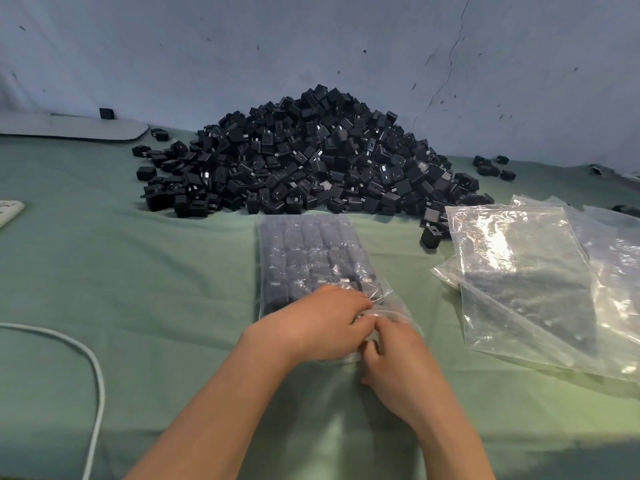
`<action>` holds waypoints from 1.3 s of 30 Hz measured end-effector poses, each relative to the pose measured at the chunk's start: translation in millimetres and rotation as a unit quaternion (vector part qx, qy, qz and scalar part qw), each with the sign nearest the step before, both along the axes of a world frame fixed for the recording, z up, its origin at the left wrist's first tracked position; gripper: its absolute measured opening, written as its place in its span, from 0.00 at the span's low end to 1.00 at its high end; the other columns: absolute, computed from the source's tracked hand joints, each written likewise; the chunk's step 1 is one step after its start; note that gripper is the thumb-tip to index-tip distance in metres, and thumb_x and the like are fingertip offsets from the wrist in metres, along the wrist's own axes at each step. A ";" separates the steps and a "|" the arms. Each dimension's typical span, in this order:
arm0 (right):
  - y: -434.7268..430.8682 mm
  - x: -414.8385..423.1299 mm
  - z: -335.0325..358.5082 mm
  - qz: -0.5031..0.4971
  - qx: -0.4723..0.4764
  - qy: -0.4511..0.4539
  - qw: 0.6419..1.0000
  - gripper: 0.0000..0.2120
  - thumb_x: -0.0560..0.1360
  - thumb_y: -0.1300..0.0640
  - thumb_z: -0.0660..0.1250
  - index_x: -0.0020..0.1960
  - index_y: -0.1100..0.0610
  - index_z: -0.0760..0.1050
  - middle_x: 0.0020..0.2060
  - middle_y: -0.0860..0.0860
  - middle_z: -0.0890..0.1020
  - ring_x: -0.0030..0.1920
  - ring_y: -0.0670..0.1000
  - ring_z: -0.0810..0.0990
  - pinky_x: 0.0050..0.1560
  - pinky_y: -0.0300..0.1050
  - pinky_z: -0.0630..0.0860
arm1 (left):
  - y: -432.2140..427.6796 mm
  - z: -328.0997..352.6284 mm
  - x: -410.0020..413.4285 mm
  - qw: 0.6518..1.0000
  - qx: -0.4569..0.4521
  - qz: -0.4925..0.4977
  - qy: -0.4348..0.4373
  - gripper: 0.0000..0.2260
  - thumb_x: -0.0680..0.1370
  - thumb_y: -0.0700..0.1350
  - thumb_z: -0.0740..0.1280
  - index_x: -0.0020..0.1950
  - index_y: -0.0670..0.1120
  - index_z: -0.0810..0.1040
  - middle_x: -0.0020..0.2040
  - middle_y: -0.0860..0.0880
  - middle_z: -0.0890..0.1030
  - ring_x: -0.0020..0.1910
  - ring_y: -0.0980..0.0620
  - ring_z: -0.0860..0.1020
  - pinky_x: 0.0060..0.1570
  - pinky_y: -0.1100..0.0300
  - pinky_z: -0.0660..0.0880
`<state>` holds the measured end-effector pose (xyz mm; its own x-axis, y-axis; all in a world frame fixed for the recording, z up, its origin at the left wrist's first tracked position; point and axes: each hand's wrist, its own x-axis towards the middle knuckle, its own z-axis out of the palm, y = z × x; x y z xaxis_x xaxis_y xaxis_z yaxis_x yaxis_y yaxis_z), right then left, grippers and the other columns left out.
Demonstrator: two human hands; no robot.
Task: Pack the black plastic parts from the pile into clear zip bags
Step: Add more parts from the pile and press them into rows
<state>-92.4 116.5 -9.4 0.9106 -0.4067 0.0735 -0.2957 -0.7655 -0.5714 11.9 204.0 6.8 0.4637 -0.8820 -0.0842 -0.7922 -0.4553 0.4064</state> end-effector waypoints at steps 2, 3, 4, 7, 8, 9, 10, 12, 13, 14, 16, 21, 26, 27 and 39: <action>-4.1 -9.2 8.7 -0.013 0.019 -0.009 1.000 0.12 0.75 0.61 0.58 0.47 0.50 0.79 0.46 0.49 0.82 0.49 0.53 0.80 0.52 0.45 0.75 | 0.3 0.0 -1.6 1.000 0.006 0.004 -0.018 0.16 0.81 0.50 0.54 0.63 0.45 0.73 0.64 0.49 0.74 0.66 0.49 0.67 0.67 0.51 0.63; -6.6 -11.5 14.1 -0.029 0.035 -0.023 0.999 0.12 0.74 0.62 0.59 0.43 0.49 0.79 0.42 0.48 0.83 0.44 0.54 0.81 0.49 0.46 0.76 | 0.3 0.1 -3.2 0.999 0.006 0.005 -0.031 0.16 0.81 0.50 0.55 0.64 0.46 0.73 0.64 0.50 0.74 0.66 0.49 0.66 0.67 0.51 0.63; -9.5 -12.0 19.2 -0.049 0.049 -0.045 0.997 0.12 0.73 0.62 0.60 0.40 0.49 0.79 0.39 0.49 0.83 0.41 0.54 0.81 0.48 0.48 0.77 | 0.3 0.3 -4.9 0.999 0.007 0.005 -0.043 0.16 0.81 0.49 0.54 0.64 0.46 0.72 0.64 0.50 0.73 0.67 0.49 0.66 0.68 0.52 0.62; -18.9 -3.7 26.1 -0.110 0.068 -0.115 0.985 0.11 0.73 0.63 0.61 0.39 0.53 0.80 0.35 0.50 0.82 0.38 0.55 0.79 0.44 0.49 0.76 | 0.6 0.7 -12.4 0.997 0.035 -0.008 -0.068 0.18 0.80 0.49 0.56 0.67 0.44 0.69 0.68 0.48 0.69 0.69 0.48 0.63 0.69 0.54 0.59; -21.6 0.4 26.3 -0.128 0.069 -0.138 0.980 0.11 0.73 0.63 0.61 0.39 0.53 0.79 0.34 0.50 0.82 0.38 0.55 0.79 0.42 0.48 0.75 | 1.0 0.8 -15.5 0.997 0.043 -0.017 -0.064 0.18 0.80 0.50 0.56 0.66 0.43 0.70 0.66 0.47 0.70 0.68 0.48 0.64 0.68 0.54 0.61; -24.2 4.5 25.1 -0.146 0.067 -0.160 0.974 0.11 0.73 0.63 0.61 0.40 0.53 0.79 0.33 0.49 0.81 0.38 0.54 0.78 0.41 0.46 0.73 | 1.5 1.3 -19.0 0.997 0.047 -0.024 -0.050 0.17 0.80 0.51 0.57 0.64 0.43 0.71 0.64 0.47 0.72 0.66 0.47 0.67 0.65 0.54 0.64; -27.1 8.8 23.3 -0.160 0.064 -0.180 0.968 0.11 0.73 0.63 0.61 0.40 0.52 0.79 0.33 0.49 0.81 0.38 0.53 0.78 0.40 0.45 0.72 | 1.6 1.9 -21.2 0.998 0.049 -0.026 -0.028 0.17 0.80 0.53 0.57 0.63 0.44 0.71 0.62 0.47 0.74 0.63 0.47 0.70 0.63 0.53 0.67; -32.2 19.1 16.7 -0.174 0.060 -0.202 0.962 0.09 0.73 0.63 0.61 0.43 0.52 0.79 0.36 0.49 0.82 0.39 0.52 0.78 0.41 0.45 0.71 | 2.1 5.1 -22.7 0.999 0.047 -0.024 0.009 0.17 0.80 0.53 0.57 0.62 0.44 0.73 0.62 0.46 0.76 0.60 0.47 0.73 0.60 0.52 0.70; -34.6 25.1 11.9 -0.171 0.058 -0.196 0.964 0.09 0.74 0.63 0.62 0.45 0.53 0.79 0.39 0.50 0.82 0.41 0.53 0.78 0.43 0.45 0.73 | 2.3 6.6 -21.8 0.999 0.030 -0.019 0.026 0.16 0.81 0.52 0.57 0.61 0.44 0.74 0.59 0.46 0.78 0.58 0.48 0.75 0.58 0.52 0.71; -37.0 31.1 6.8 -0.163 0.056 -0.181 0.968 0.08 0.74 0.63 0.62 0.47 0.55 0.79 0.43 0.52 0.82 0.44 0.53 0.79 0.47 0.47 0.74 | 2.3 7.4 -19.4 0.999 -0.007 -0.008 0.047 0.14 0.81 0.51 0.57 0.59 0.44 0.76 0.56 0.46 0.79 0.54 0.49 0.76 0.55 0.52 0.72; -41.1 41.3 -2.9 -0.143 0.052 -0.142 0.978 0.08 0.75 0.61 0.63 0.52 0.56 0.79 0.49 0.53 0.81 0.50 0.54 0.79 0.53 0.48 0.74 | 2.3 7.7 -12.6 0.991 -0.106 0.038 0.075 0.11 0.81 0.47 0.58 0.55 0.46 0.78 0.50 0.48 0.81 0.48 0.51 0.77 0.52 0.53 0.73; -42.7 51.6 -18.2 -0.141 0.051 -0.132 0.980 0.08 0.75 0.61 0.63 0.52 0.55 0.79 0.50 0.52 0.81 0.52 0.54 0.78 0.54 0.46 0.73 | -0.8 -12.1 15.3 0.971 -0.156 0.166 -0.073 0.15 0.79 0.47 0.62 0.66 0.49 0.73 0.66 0.51 0.71 0.67 0.50 0.66 0.67 0.53 0.64; -41.8 51.1 -23.0 -0.139 0.077 -0.166 0.973 0.08 0.76 0.61 0.64 0.51 0.55 0.80 0.47 0.51 0.83 0.46 0.51 0.80 0.51 0.46 0.75 | -5.6 -25.6 20.8 0.976 -0.100 0.167 -0.093 0.22 0.78 0.53 0.63 0.72 0.51 0.65 0.73 0.52 0.63 0.74 0.50 0.56 0.73 0.52 0.53; -42.0 50.7 -23.8 -0.140 0.083 -0.174 0.971 0.07 0.76 0.61 0.64 0.50 0.55 0.80 0.46 0.51 0.83 0.46 0.51 0.80 0.50 0.45 0.75 | -6.2 -26.6 20.2 0.977 -0.101 0.166 -0.093 0.22 0.78 0.52 0.63 0.72 0.51 0.65 0.73 0.52 0.64 0.74 0.50 0.57 0.73 0.52 0.53; -42.7 51.8 -29.9 -0.185 0.084 -0.170 0.964 0.09 0.76 0.56 0.66 0.52 0.58 0.80 0.49 0.54 0.82 0.50 0.52 0.80 0.55 0.45 0.73 | -7.9 -30.7 18.1 0.977 -0.072 0.170 -0.103 0.23 0.80 0.56 0.59 0.74 0.55 0.62 0.75 0.51 0.60 0.75 0.49 0.55 0.74 0.48 0.51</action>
<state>-40.6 73.8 -39.2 0.6358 -0.7314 0.2466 -0.3051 -0.5316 -0.7902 30.1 196.1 -23.9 0.7262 -0.6697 0.1551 -0.6765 -0.6561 0.3343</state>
